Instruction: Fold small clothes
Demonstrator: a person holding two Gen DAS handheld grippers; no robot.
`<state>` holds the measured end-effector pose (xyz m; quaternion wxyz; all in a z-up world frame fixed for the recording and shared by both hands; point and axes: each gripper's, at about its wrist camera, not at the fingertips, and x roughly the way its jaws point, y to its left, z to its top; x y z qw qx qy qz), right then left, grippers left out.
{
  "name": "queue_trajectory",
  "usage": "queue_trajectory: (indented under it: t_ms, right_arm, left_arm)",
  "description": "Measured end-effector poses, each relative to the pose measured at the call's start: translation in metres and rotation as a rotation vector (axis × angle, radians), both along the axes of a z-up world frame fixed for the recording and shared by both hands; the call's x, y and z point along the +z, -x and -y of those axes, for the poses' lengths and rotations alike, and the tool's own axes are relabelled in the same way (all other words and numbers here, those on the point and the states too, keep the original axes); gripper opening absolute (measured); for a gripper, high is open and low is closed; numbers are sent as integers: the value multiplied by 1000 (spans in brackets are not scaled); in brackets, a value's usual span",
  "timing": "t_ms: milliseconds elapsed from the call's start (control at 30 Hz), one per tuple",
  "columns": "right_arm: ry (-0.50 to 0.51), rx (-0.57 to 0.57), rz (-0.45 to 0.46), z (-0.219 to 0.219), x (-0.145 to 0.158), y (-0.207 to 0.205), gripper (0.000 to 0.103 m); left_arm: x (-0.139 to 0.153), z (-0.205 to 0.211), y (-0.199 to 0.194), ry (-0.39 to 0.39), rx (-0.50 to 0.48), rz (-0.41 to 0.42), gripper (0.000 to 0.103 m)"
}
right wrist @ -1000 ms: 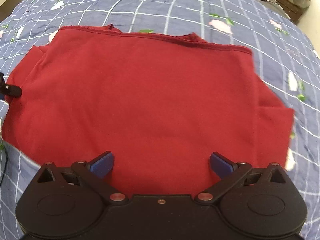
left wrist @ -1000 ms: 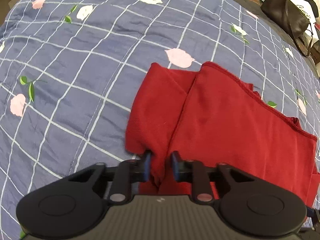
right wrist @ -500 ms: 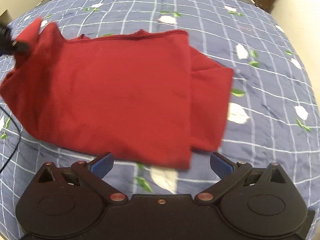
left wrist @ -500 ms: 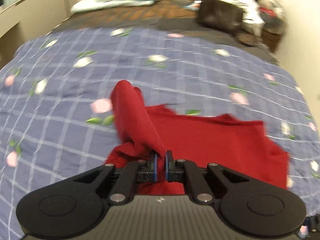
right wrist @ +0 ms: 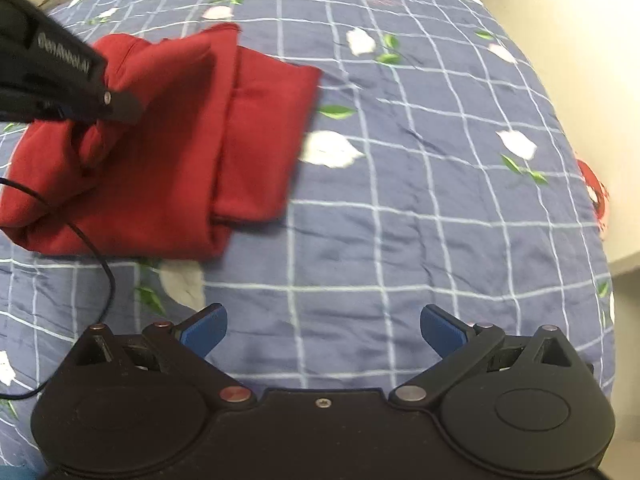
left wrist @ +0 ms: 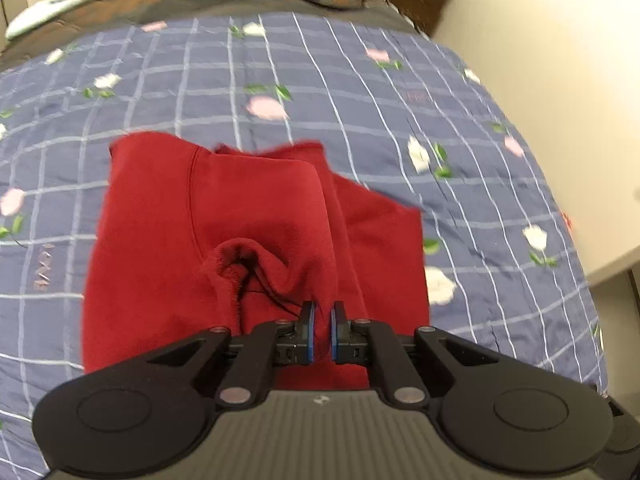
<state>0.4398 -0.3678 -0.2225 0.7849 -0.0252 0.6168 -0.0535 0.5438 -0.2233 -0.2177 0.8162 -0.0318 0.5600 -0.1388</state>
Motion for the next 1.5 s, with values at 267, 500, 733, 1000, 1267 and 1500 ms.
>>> queue_trajectory:
  t_ms: [267, 500, 733, 1000, 1267, 1500]
  right_arm:
    - [-24, -31, -12, 14, -5, 6, 103]
    - [-67, -38, -2, 10, -5, -4, 103]
    - [-215, -60, 33, 1, -1, -31, 102]
    - [-485, -109, 86, -15, -1, -87, 102]
    - [-574, -180, 49, -40, -22, -137, 74]
    - [-555, -235, -6, -45, -43, -150, 29]
  left_arm:
    - [-11, -7, -2, 80, 32, -91, 30]
    - [7, -19, 13, 143, 17, -83, 67]
    - [26, -68, 20, 121, 143, -13, 88]
    - [6, -140, 3, -7, 461, -45, 97]
    - [-27, -166, -5, -88, 520, -177, 97]
    - [-38, -156, -4, -65, 476, -217, 97]
